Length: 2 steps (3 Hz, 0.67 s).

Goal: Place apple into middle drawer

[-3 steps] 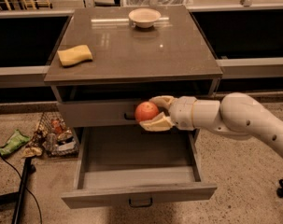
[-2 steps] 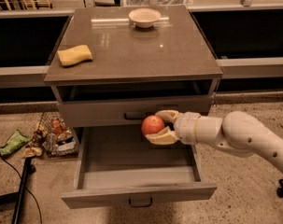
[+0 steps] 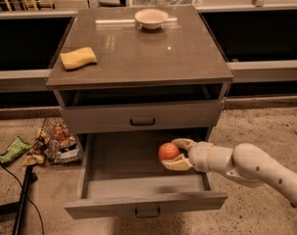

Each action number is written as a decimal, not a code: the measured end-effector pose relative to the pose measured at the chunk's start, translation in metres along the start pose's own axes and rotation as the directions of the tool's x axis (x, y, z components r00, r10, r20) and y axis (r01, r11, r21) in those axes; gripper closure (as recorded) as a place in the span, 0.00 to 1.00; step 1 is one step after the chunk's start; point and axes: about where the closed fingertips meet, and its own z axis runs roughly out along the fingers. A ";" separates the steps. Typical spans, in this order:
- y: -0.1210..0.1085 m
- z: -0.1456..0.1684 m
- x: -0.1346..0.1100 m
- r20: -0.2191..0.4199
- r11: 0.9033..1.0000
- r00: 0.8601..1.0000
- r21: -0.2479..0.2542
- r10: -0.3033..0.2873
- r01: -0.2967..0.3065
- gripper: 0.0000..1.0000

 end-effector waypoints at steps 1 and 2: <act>0.000 0.000 0.000 0.000 1.000 1.000 0.000 0.000 0.000 1.00; -0.007 0.017 0.027 -0.066 1.000 0.998 0.018 0.022 -0.021 1.00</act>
Offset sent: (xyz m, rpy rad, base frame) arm 0.0240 -0.0078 -0.0792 -0.1313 0.1126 -0.0849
